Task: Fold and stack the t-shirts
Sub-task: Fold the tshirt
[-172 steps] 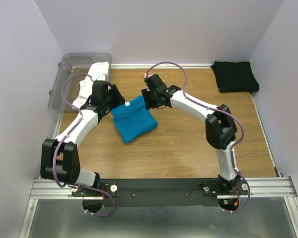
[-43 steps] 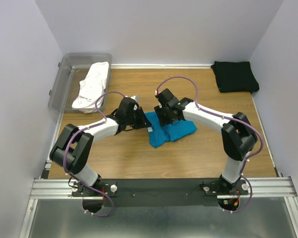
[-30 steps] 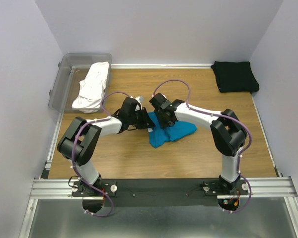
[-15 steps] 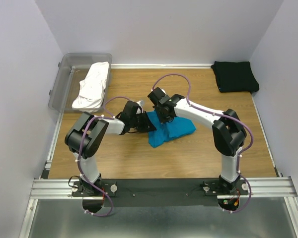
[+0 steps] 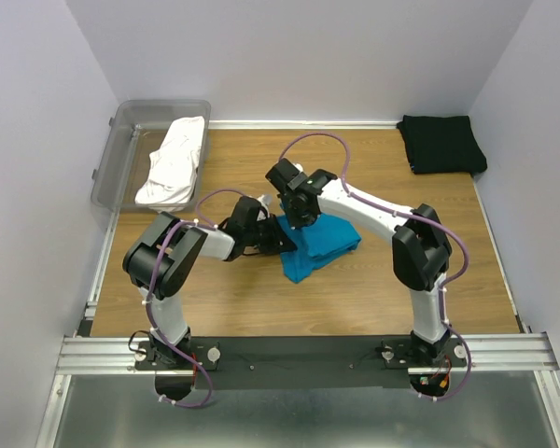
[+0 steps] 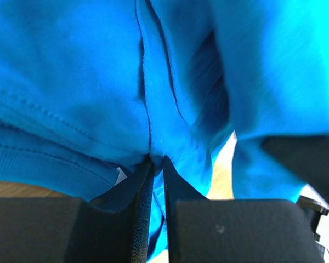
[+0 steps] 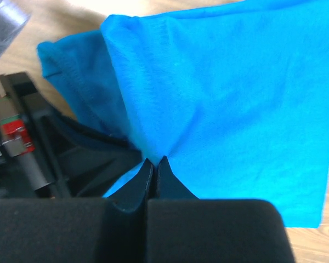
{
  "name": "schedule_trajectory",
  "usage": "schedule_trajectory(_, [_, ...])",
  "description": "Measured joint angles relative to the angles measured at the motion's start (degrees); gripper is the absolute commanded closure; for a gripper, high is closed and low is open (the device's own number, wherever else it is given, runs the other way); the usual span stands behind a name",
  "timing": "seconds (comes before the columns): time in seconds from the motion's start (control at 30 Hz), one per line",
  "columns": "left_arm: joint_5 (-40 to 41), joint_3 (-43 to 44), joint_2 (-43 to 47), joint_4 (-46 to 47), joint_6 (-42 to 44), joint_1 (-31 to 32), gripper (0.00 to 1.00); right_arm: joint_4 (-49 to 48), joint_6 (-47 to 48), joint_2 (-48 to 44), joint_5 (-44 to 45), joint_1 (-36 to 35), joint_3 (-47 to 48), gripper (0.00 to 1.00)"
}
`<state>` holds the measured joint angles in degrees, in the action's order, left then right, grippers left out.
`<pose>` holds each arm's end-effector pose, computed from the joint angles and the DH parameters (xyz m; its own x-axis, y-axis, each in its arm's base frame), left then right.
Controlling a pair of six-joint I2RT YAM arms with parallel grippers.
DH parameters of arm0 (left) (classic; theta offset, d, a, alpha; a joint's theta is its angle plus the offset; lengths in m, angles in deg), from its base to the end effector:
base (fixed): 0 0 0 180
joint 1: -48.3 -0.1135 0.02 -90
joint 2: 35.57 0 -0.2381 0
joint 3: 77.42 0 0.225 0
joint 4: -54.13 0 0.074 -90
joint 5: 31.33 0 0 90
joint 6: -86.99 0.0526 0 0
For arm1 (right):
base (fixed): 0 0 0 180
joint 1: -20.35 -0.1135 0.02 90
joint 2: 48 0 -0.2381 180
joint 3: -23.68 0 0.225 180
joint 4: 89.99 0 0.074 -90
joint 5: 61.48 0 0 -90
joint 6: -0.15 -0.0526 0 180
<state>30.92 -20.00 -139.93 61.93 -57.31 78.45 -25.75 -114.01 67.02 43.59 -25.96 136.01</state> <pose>0.2697 -0.1850 0.1037 -0.9331 -0.2892 -0.2139 -0.0016 0.5982 -0.8014 0.2823 0.2757 0.2039 -0.8368 -0.3038 -0.4554 -0.3127 0.9481 -0.0579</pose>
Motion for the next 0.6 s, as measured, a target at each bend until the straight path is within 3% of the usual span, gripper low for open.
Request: schedule_trajectory(0.6, [0.11, -3.32, 1.31, 3.34, -2.54, 0.26, 0.75, 1.05, -7.48, 1.44, -5.49, -3.61, 1.14, 0.99])
